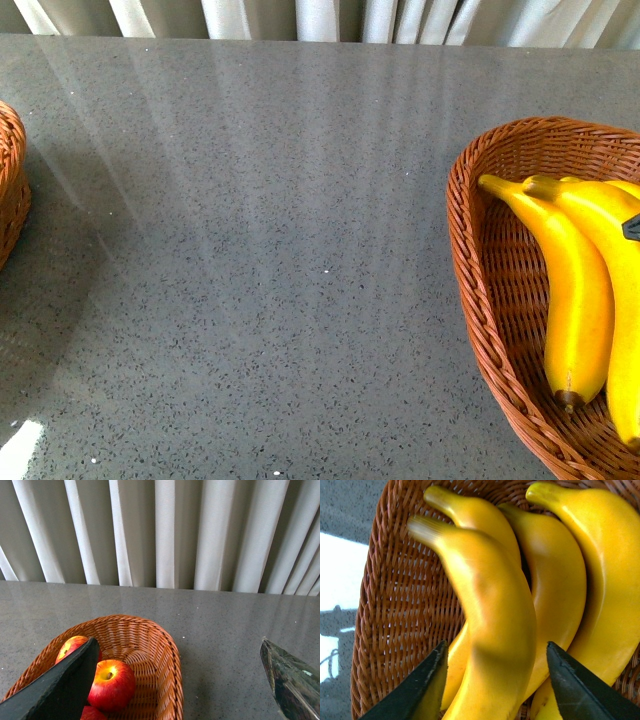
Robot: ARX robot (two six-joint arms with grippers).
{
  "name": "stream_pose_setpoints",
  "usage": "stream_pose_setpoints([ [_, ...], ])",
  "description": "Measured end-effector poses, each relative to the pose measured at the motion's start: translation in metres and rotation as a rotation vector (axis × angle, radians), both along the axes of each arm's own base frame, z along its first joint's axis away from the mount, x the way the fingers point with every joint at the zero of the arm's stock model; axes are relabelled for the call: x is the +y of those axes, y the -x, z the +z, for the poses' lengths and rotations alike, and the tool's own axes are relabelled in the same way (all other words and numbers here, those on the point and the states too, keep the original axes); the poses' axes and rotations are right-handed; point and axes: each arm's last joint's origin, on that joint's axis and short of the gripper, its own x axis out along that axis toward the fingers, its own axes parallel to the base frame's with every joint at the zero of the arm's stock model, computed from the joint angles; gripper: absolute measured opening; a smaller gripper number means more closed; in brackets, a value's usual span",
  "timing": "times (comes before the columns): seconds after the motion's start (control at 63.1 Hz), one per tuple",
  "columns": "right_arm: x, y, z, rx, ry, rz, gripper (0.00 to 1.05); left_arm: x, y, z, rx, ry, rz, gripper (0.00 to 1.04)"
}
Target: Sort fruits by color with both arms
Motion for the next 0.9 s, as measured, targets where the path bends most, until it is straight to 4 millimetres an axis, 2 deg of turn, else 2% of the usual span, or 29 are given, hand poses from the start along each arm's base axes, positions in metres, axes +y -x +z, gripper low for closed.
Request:
stream_pose_setpoints([
  [0.174, -0.002, 0.004, 0.007, -0.073, 0.007, -0.035, 0.97, 0.0, 0.0, 0.0, 0.0, 0.0, 0.0, 0.96],
  [0.428, 0.004, 0.028, 0.058, -0.379, -0.018, -0.031, 0.96, 0.0, 0.0, 0.0, 0.0, 0.0, 0.0, 0.96],
  [0.539, 0.004, 0.029, 0.058, -0.383, -0.014, -0.036, 0.95, 0.0, 0.0, 0.0, 0.0, 0.0, 0.0, 0.96],
  [0.602, 0.005, 0.028, 0.046, -0.546, 0.079, -0.126, 0.87, 0.0, 0.0, 0.0, 0.0, 0.0, 0.0, 0.96],
  [0.681, 0.002, 0.04, 0.031, -0.764, 0.124, -0.22, 0.73, 0.0, 0.0, 0.0, 0.0, 0.0, 0.0, 0.96],
  [0.776, -0.007, 0.056, 0.034, -0.953, 0.1, -0.244, 0.56, 0.0, 0.0, 0.0, 0.0, 0.0, 0.0, 0.96],
  [0.84, -0.009, 0.064, 0.036, -0.993, 0.103, -0.26, 0.45, 0.0, 0.0, 0.0, 0.0, 0.0, 0.0, 0.96],
  [0.903, -0.01, 0.073, 0.031, -0.991, 0.103, -0.258, 0.31, 0.0, 0.0, 0.0, 0.0, 0.0, 0.0, 0.96],
])
